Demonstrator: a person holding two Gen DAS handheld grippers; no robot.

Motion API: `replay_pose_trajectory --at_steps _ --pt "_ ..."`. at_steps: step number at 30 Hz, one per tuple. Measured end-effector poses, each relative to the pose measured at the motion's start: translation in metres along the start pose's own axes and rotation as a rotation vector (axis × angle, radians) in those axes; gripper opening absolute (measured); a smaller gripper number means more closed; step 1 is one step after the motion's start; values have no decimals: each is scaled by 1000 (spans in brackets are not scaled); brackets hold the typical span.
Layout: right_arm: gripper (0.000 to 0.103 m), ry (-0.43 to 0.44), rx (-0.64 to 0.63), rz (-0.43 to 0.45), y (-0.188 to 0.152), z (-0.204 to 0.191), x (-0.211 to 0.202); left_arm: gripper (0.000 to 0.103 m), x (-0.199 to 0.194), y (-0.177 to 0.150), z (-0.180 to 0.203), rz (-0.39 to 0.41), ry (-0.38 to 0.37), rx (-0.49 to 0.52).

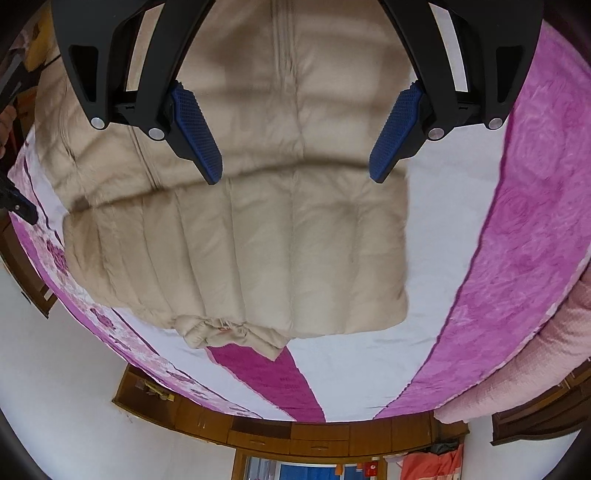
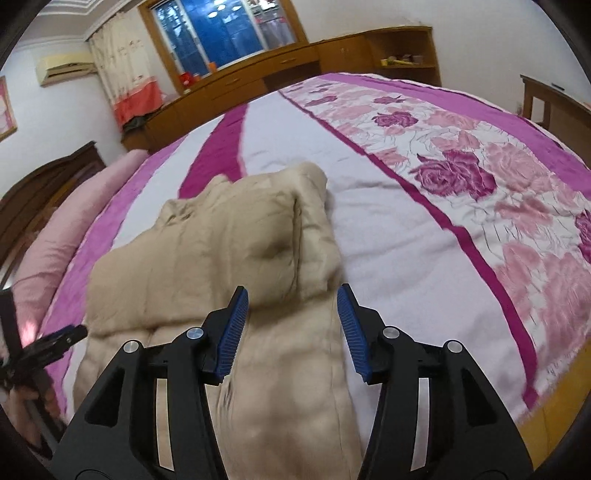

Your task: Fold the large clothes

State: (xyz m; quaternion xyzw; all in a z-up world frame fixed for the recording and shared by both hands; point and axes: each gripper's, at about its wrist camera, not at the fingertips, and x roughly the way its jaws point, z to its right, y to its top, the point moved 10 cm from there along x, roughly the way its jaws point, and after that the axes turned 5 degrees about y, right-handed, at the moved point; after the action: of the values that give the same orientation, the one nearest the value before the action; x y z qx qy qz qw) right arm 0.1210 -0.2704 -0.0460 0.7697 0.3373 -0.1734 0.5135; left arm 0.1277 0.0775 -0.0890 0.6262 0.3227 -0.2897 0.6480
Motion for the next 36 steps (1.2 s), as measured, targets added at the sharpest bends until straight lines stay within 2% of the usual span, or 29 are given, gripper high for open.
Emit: replay_pose_trajectory --at_steps 5,10,17,25,29,32,36 --pt "52 42 -28 -25 -26 -5 -35 80 -22 -26 -11 -21 17 5" --pt "53 46 -40 -45 -55 2 -49 80 -40 -59 -23 -26 42 2" --pt "55 55 -94 -108 -104 4 -50 80 -49 -102 -35 -52 57 -15" --pt "57 11 -113 -163 -139 17 -43 80 -52 -138 -56 -94 64 -76" --pt "57 18 -117 -194 -154 18 -40 80 -45 -153 -56 -130 31 -98" --pt "58 40 -128 -217 -162 13 -34 80 -38 -164 -49 -164 -26 -111" --pt "60 50 -147 -231 -169 5 -25 80 -34 -171 -35 -169 -81 -106"
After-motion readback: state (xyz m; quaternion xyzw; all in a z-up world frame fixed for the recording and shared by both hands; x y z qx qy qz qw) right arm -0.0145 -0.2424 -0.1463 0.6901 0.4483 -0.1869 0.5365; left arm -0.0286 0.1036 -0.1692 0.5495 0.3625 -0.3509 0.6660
